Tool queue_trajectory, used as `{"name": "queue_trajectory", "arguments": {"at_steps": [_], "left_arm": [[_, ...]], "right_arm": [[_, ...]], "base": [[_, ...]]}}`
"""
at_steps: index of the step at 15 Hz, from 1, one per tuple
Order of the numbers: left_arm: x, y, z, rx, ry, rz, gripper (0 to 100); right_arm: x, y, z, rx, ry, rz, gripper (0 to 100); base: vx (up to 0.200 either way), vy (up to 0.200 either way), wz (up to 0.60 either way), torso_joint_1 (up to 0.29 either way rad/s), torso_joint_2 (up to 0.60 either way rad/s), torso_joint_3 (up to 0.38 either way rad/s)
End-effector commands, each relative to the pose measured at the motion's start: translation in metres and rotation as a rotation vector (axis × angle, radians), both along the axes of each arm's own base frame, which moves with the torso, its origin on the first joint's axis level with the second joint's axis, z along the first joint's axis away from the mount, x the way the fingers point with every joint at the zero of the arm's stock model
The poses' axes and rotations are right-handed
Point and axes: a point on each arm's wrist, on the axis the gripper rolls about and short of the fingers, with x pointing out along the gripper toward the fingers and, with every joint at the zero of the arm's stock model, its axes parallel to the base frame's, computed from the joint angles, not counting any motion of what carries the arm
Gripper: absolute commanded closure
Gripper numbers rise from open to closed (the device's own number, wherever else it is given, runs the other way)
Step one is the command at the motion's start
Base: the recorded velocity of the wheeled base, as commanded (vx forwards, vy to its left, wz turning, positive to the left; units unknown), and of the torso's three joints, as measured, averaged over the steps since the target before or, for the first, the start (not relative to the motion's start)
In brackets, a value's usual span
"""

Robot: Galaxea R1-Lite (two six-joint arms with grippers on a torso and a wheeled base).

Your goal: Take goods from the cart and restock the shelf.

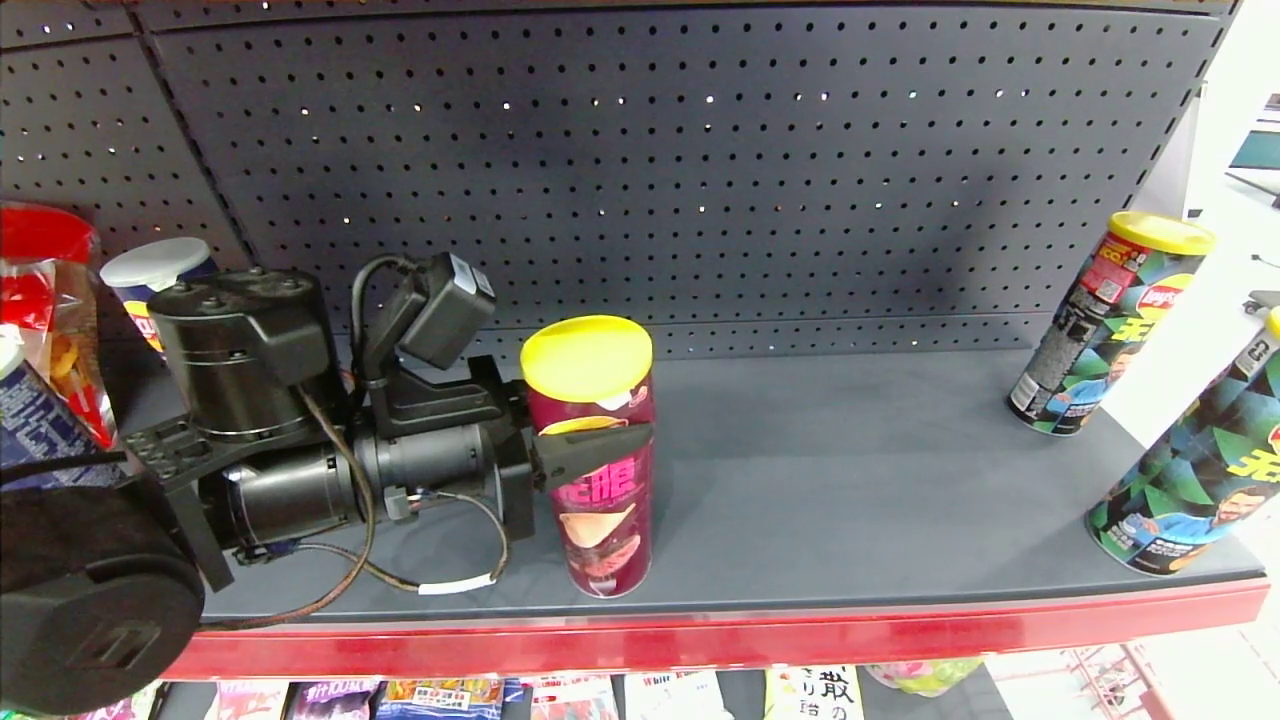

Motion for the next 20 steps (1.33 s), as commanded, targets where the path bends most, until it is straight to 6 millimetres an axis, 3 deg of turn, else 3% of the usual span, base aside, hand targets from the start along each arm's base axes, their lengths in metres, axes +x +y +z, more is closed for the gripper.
{"name": "queue_trajectory", "arguments": {"at_steps": [1, 11, 12, 20], "left_arm": [[-0.001, 0.001, 0.002, -0.005, -0.006, 0.000, 100], [-0.009, 0.002, -0.003, 0.008, 0.011, -0.006, 100], [-0.010, 0.003, -0.004, 0.010, 0.015, -0.006, 0], [-0.016, 0.015, 0.002, 0.003, -0.005, 0.115, 0]], "right_arm": [[0.000, 0.000, 0.000, 0.000, 0.002, 0.001, 100], [0.000, 0.000, 0.000, 0.000, -0.002, -0.001, 100], [0.000, 0.000, 0.001, 0.000, -0.001, 0.001, 100], [0.000, 0.000, 0.002, 0.000, -0.005, 0.002, 100]], "base": [[0.000, 0.000, 0.00, 0.000, 0.00, 0.000], [0.000, 0.000, 0.00, 0.000, 0.00, 0.000], [0.000, 0.000, 0.00, 0.000, 0.00, 0.000], [0.000, 0.000, 0.00, 0.000, 0.00, 0.000]]}}
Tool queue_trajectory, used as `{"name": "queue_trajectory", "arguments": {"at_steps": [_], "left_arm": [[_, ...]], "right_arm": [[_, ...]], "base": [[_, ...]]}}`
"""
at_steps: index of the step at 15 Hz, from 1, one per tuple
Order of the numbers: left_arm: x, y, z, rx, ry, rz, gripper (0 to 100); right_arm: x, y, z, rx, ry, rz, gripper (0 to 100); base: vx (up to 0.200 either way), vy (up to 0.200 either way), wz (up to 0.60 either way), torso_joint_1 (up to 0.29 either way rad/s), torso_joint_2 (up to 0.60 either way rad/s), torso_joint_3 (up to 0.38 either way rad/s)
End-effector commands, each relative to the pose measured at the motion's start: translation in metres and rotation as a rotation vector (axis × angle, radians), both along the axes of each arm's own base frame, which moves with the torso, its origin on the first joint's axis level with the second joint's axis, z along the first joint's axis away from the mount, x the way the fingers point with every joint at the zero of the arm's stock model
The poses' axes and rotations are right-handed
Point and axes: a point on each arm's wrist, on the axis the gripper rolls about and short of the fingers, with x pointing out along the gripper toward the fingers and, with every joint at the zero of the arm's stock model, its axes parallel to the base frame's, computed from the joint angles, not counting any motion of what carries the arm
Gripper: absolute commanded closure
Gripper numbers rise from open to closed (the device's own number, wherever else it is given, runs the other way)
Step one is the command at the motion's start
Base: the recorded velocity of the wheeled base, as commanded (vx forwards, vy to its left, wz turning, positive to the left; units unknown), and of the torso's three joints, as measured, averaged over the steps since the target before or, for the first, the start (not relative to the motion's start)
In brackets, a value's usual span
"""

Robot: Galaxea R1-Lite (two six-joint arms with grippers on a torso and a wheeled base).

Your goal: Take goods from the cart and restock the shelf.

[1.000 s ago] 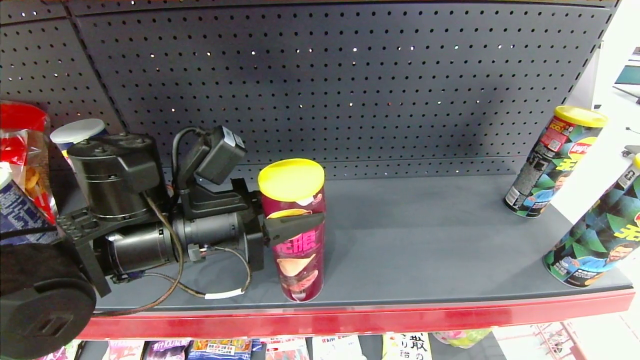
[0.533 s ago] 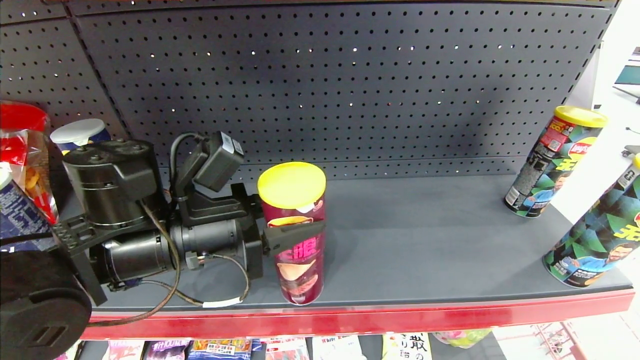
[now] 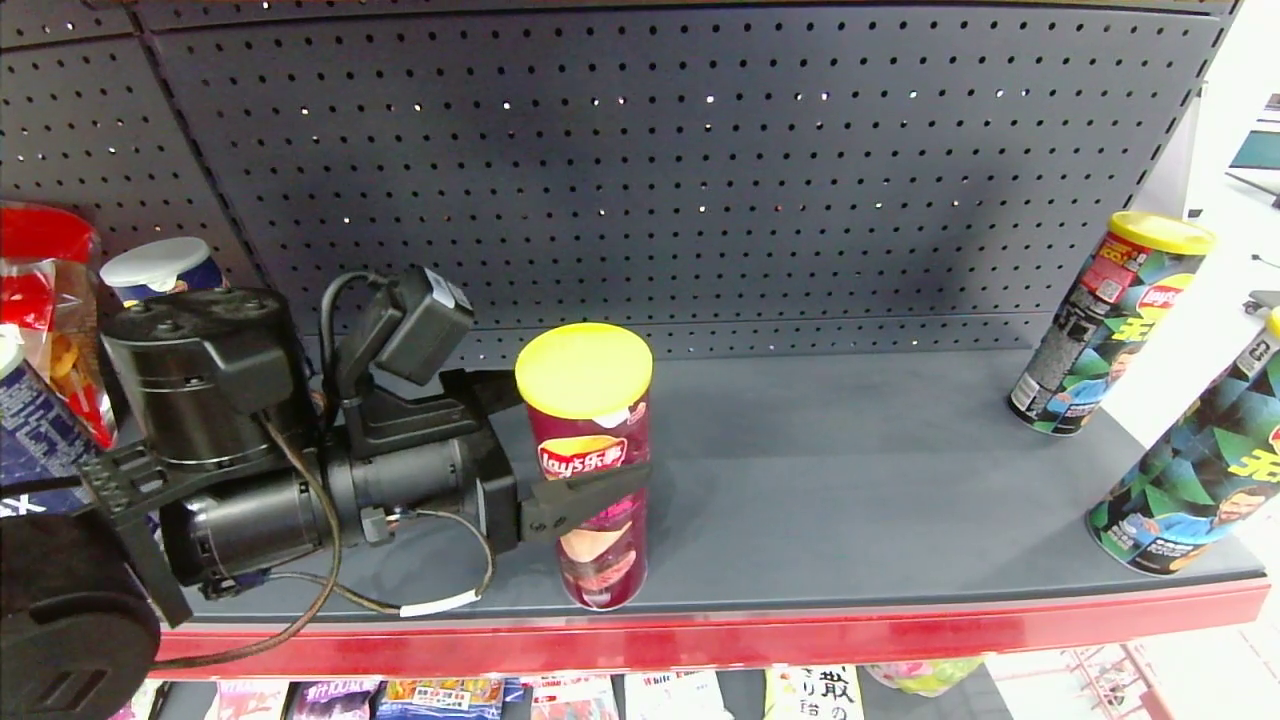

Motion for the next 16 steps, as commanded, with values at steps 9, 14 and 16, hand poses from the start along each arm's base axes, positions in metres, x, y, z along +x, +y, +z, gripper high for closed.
{"name": "queue_trajectory", "arguments": {"at_steps": [9, 14, 16], "left_arm": [[-0.077, 0.065, 0.035, -0.009, -0.039, 0.176, 0], [-0.158, 0.113, 0.029, 0.075, 0.053, 0.336, 0], [-0.192, 0.132, 0.017, 0.112, 0.080, 0.412, 0]], "right_arm": [[0.016, 0.002, 0.010, -0.013, 0.040, 0.039, 100], [0.034, 0.005, 0.033, -0.011, 0.036, 0.109, 100], [0.046, 0.008, 0.059, -0.009, 0.035, 0.186, 100]], "base": [[0.000, 0.000, 0.00, 0.000, 0.00, 0.000], [0.000, 0.000, 0.00, 0.000, 0.00, 0.000], [0.000, 0.000, 0.00, 0.000, 0.00, 0.000]]}}
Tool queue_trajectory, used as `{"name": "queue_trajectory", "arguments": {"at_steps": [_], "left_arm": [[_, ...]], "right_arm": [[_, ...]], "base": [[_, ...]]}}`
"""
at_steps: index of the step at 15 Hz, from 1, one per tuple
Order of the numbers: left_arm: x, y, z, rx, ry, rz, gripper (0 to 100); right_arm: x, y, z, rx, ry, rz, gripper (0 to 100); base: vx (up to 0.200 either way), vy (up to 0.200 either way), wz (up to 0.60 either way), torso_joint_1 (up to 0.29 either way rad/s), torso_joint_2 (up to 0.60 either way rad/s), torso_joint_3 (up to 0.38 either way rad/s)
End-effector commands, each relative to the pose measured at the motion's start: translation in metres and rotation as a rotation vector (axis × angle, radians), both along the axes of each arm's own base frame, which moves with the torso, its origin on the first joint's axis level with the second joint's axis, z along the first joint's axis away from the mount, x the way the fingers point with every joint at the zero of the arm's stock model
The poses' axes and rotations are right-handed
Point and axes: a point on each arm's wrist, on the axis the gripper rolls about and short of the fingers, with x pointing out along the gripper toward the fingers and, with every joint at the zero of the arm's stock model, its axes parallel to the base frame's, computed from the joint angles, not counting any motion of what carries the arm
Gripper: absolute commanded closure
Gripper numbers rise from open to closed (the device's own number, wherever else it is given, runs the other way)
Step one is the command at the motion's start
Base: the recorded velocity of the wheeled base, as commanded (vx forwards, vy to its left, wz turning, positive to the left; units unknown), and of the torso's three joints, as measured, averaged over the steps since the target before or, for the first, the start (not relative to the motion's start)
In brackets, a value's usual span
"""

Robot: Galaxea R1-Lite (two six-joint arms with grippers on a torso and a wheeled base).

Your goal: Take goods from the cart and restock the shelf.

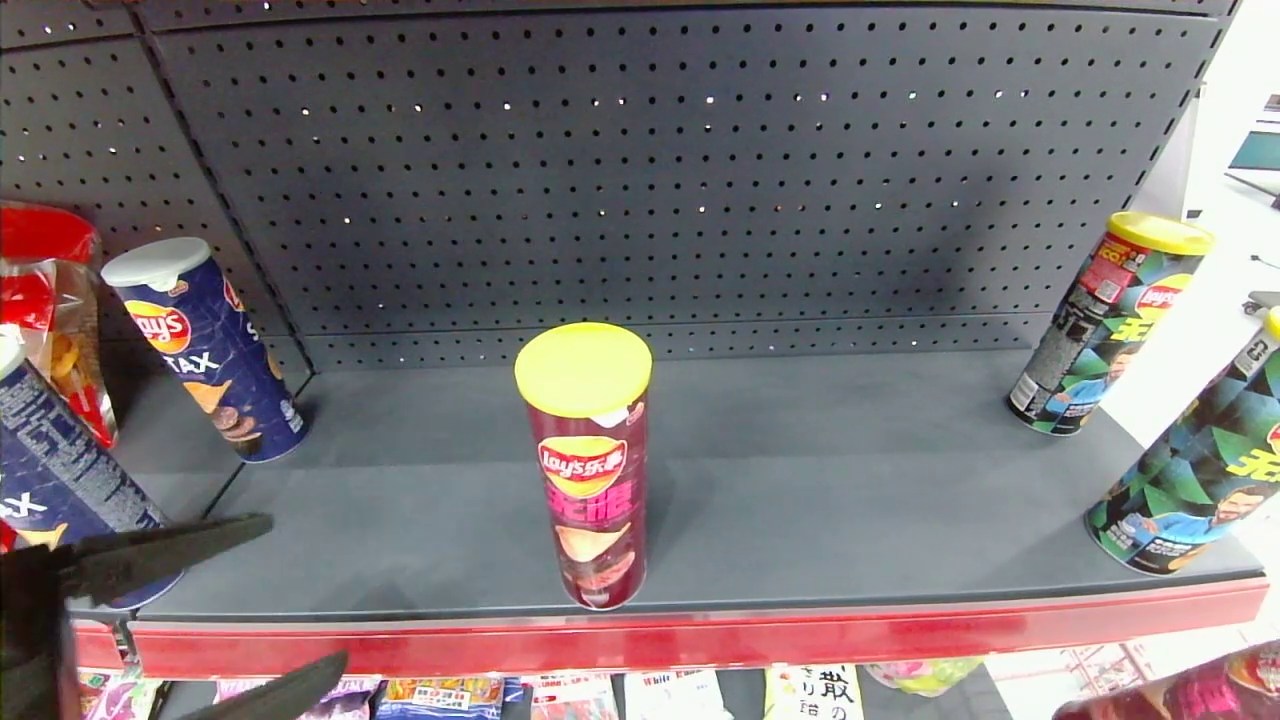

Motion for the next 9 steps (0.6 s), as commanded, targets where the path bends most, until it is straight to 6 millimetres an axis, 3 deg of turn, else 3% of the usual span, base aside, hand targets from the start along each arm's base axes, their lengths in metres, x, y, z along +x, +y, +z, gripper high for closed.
{"name": "queue_trajectory", "arguments": {"at_steps": [1, 3, 6, 8, 9], "left_arm": [[-0.059, 0.032, -0.008, -0.010, -0.076, 0.093, 0], [-0.071, 0.039, -0.019, -0.006, -0.079, 0.111, 0], [-0.073, 0.040, -0.027, 0.002, -0.078, 0.131, 0], [-0.072, 0.041, -0.029, 0.012, -0.074, 0.155, 0], [-0.075, 0.042, -0.034, 0.010, -0.083, 0.153, 0]], "right_arm": [[0.021, 0.006, 0.032, -0.005, 0.028, 0.090, 100], [0.035, 0.014, 0.052, -0.007, 0.033, 0.178, 100], [0.060, 0.029, 0.070, -0.022, 0.068, 0.264, 100], [0.090, 0.047, 0.078, -0.039, 0.123, 0.287, 100], [0.128, 0.066, 0.076, -0.035, 0.110, 0.282, 100]], "base": [[0.000, 0.000, 0.00, 0.000, 0.00, 0.000], [0.000, 0.000, 0.00, 0.000, 0.00, 0.000], [0.000, 0.000, 0.00, 0.000, 0.00, 0.000], [0.000, 0.000, 0.00, 0.000, 0.00, 0.000], [0.000, 0.000, 0.00, 0.000, 0.00, 0.000]]}}
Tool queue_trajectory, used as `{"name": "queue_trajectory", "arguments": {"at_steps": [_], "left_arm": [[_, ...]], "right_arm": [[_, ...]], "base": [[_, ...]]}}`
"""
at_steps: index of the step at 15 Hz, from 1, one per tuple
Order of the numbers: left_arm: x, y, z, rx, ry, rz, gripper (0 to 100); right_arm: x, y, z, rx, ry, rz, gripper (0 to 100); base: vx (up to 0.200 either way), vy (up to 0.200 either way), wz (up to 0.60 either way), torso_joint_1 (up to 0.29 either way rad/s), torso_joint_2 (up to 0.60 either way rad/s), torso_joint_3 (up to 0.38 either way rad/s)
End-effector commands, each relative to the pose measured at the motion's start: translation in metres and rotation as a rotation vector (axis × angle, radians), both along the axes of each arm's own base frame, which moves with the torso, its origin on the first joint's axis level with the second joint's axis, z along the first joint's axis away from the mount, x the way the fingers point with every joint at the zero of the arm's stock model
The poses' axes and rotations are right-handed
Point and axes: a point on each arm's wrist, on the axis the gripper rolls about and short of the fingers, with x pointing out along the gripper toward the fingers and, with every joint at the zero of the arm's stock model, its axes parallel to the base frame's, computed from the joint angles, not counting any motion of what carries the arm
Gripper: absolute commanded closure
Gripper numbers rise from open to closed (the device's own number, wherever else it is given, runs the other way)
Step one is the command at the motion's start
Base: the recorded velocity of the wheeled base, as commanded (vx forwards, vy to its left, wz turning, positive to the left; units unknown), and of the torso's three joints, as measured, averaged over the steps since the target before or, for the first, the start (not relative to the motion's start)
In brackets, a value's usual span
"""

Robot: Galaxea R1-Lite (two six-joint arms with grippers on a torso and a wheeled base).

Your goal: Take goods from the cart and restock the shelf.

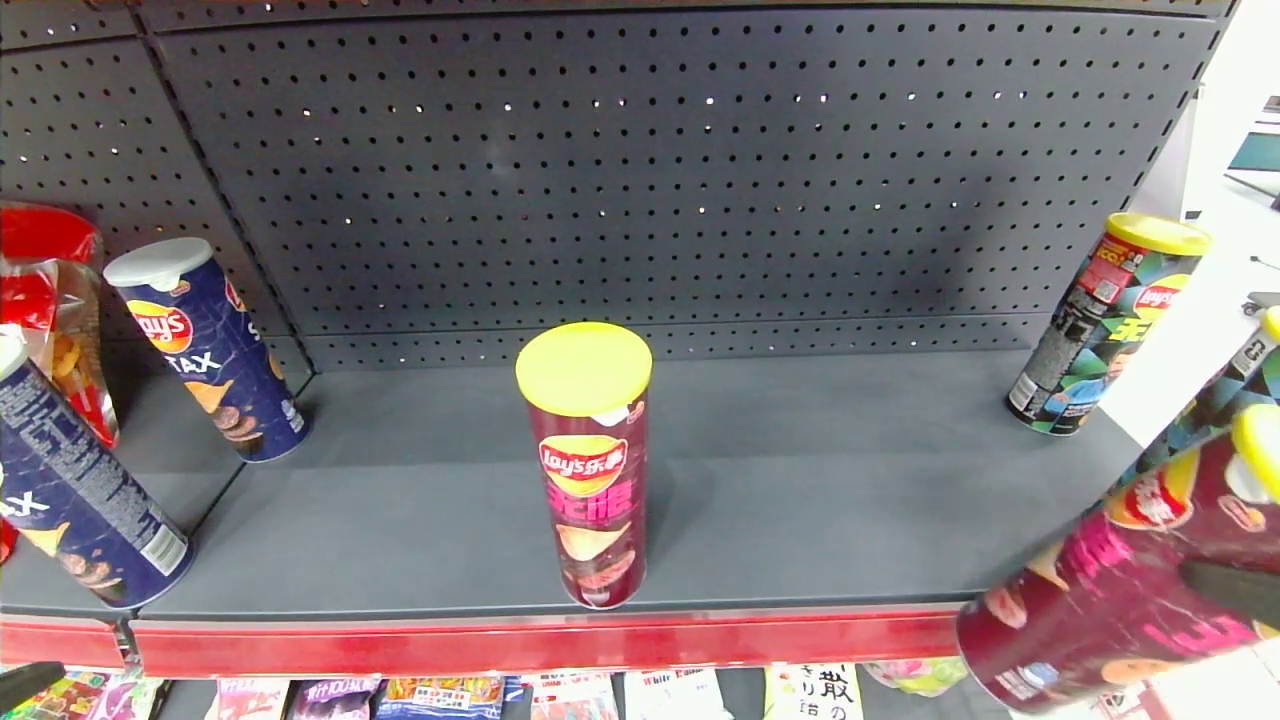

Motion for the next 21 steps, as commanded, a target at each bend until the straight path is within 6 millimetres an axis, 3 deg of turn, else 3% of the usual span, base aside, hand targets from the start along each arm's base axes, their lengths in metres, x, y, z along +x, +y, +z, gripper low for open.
{"name": "queue_trajectory", "arguments": {"at_steps": [1, 6, 10, 16, 21], "left_arm": [[-0.007, 0.003, -0.008, -0.009, -0.021, 0.000, 0], [-0.010, 0.005, -0.012, -0.012, -0.032, 0.004, 0], [-0.008, 0.004, -0.012, -0.006, -0.019, 0.006, 0], [-0.007, 0.004, -0.012, -0.002, -0.020, 0.016, 0], [-0.007, 0.004, -0.012, -0.001, -0.018, 0.016, 0]], "right_arm": [[0.077, 0.042, -0.002, -0.007, 0.017, 0.018, 100], [0.147, 0.081, 0.010, -0.010, 0.023, 0.036, 100], [0.190, 0.113, 0.026, 0.014, -0.018, 0.079, 100], [0.204, 0.139, 0.016, -0.059, -0.030, 0.150, 100], [0.214, 0.156, 0.032, -0.060, -0.026, 0.176, 100]], "base": [[0.000, 0.000, 0.00, 0.000, 0.00, 0.000], [0.000, 0.000, 0.00, 0.000, 0.00, 0.000], [0.000, 0.000, 0.00, 0.000, 0.00, 0.000], [0.000, 0.000, 0.00, 0.000, 0.00, 0.000], [0.000, 0.000, 0.00, 0.000, 0.00, 0.000]]}}
